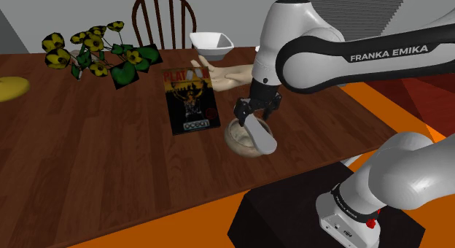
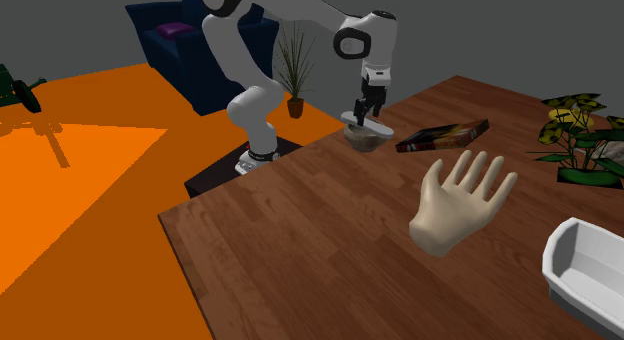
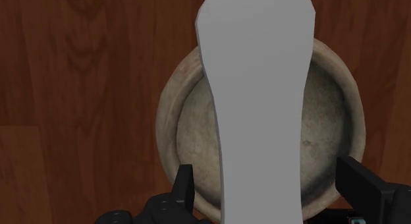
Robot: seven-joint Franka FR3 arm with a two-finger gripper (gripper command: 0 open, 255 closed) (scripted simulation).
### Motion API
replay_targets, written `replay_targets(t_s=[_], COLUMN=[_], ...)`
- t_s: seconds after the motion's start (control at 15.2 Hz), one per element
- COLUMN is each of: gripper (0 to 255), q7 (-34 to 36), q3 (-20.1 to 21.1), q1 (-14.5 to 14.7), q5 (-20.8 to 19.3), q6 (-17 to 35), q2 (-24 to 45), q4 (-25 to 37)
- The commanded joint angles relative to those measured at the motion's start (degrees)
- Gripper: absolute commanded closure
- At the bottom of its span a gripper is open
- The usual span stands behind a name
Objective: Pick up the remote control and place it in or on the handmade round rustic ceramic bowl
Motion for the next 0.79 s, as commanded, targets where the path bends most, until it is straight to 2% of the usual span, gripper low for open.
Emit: replay_targets(t_s=[0.0, 0.07, 0.33, 0.73], gripper=[0, 0, 0, 0], q7=[0.0, 0.0, -0.01, -0.01], q3=[0.0, 0.0, -1.29, -1.29], q1=[0.0, 0.0, -0.23, -0.22], q5=[0.0, 0.0, -0.64, -0.64], q6=[0.0, 0.0, -7.83, -7.83], q2=[0.0, 0.0, -2.06, -2.06], q4=[0.0, 0.0, 5.77, 5.77])
